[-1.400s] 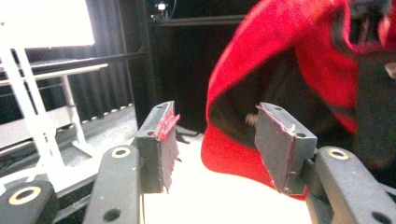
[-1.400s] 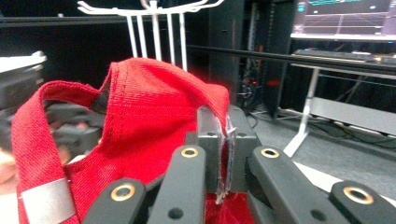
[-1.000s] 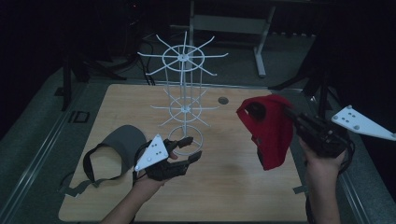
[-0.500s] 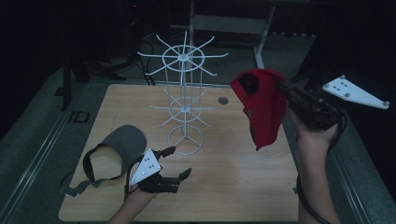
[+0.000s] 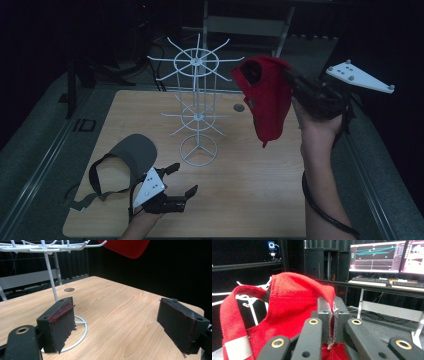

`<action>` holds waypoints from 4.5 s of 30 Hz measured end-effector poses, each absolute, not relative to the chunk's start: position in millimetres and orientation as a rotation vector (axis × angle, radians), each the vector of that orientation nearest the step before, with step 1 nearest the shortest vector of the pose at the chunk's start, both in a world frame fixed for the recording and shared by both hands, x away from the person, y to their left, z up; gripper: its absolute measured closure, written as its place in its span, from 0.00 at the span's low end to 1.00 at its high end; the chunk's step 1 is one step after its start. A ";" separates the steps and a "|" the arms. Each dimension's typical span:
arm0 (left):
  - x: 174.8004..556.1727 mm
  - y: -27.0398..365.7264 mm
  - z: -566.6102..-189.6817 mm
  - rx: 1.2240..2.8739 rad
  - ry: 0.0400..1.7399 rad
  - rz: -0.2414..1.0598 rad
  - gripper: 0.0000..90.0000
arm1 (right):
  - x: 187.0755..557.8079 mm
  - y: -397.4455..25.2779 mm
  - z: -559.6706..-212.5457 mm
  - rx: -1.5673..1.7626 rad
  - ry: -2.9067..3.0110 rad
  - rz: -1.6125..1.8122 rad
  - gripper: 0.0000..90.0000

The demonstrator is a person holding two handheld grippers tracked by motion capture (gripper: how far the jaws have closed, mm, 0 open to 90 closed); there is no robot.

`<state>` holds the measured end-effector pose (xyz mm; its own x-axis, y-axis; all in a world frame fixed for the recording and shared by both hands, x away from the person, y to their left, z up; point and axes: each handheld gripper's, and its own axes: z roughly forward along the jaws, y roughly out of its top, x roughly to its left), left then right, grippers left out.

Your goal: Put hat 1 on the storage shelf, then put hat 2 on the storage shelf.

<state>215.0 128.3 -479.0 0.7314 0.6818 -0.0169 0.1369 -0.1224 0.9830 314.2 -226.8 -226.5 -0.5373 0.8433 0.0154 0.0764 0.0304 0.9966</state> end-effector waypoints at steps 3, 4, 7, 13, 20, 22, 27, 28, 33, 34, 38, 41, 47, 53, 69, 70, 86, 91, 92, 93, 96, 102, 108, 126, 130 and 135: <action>215.1 128.8 -480.8 1.653 0.676 0.526 0.17 | 315.0 -218.2 -228.0 0.927 1.704 1.555 0.96; 215.3 129.1 -481.3 1.650 0.677 0.523 0.17 | 315.4 -215.7 -229.5 0.922 1.713 1.550 0.96; 215.0 130.2 -481.4 1.647 0.683 0.529 0.17 | 316.0 -211.6 -233.2 0.917 1.729 1.542 0.96; 214.6 134.8 -483.4 1.638 0.704 0.533 0.17 | 315.3 -207.3 -247.4 0.894 1.776 1.525 0.96; 214.0 136.6 -487.6 1.622 0.724 0.528 0.17 | 311.8 -205.4 -262.3 0.885 1.814 1.533 0.96; 213.9 137.2 -488.5 1.622 0.728 0.526 0.17 | 310.8 -204.4 -266.6 0.882 1.828 1.535 0.96; 213.7 138.9 -489.9 1.614 0.739 0.529 0.17 | 306.6 -202.1 -276.7 0.865 1.851 1.553 0.96; 213.9 139.5 -490.2 1.616 0.739 0.529 0.17 | 305.3 -202.2 -278.2 0.862 1.851 1.561 0.96; 213.5 140.2 -491.2 1.613 0.741 0.528 0.17 | 300.6 -205.3 -285.1 0.856 1.855 1.579 0.95; 213.3 140.3 -491.5 1.610 0.741 0.525 0.17 | 300.1 -206.4 -286.5 0.852 1.855 1.587 0.94; 213.1 141.4 -492.4 1.612 0.746 0.527 0.17 | 298.1 -211.1 -293.0 0.845 1.880 1.615 0.86; 213.2 142.3 -492.9 1.609 0.749 0.525 0.17 | 295.4 -214.7 -300.2 0.837 1.899 1.627 0.76; 213.4 143.7 -493.5 1.612 0.750 0.522 0.17 | 289.6 -224.3 -314.4 0.844 1.919 1.620 0.62; 213.4 146.0 -494.3 1.604 0.759 0.515 0.17 | 285.7 -237.3 -328.6 0.886 1.912 1.613 0.52; 211.2 153.1 -496.2 1.608 0.775 0.508 0.17 | 260.7 -272.7 -358.9 0.886 1.908 1.627 0.32; 211.1 153.3 -496.2 1.609 0.775 0.506 0.17 | 259.8 -274.2 -361.2 0.880 1.912 1.621 0.30; 207.9 167.0 -503.8 1.644 0.815 0.516 0.17 | 268.9 -306.5 -428.2 1.012 1.942 1.454 0.18; 207.1 172.1 -508.1 1.645 0.835 0.507 0.17 | 278.0 -321.8 -459.8 1.102 1.906 1.428 0.18; 207.1 173.0 -508.9 1.643 0.838 0.506 0.17 | 279.4 -324.3 -466.1 1.115 1.902 1.423 0.18; 206.9 174.1 -509.7 1.645 0.840 0.509 0.17 | 281.2 -326.8 -472.2 1.118 1.907 1.412 0.18; 205.6 176.5 -511.6 1.645 0.850 0.517 0.17 | 284.7 -333.9 -489.0 1.130 1.904 1.370 0.18; 203.1 185.7 -515.6 1.648 0.873 0.525 0.17 | 288.1 -345.1 -518.7 1.171 1.900 1.342 0.18; 199.9 199.9 -520.6 1.645 0.908 0.524 0.17 | 284.7 -351.5 -535.2 1.192 1.871 1.333 0.18; 168.7 268.5 -531.5 1.648 1.039 0.599 0.17 | 281.4 -360.0 -552.8 1.258 1.803 1.358 0.18; 160.2 284.2 -534.8 1.641 1.087 0.619 0.18 | 281.6 -359.4 -552.8 1.256 1.801 1.349 0.18; 153.5 303.8 -538.3 1.622 1.145 0.657 0.18 | 281.7 -358.3 -552.8 1.260 1.806 1.340 0.18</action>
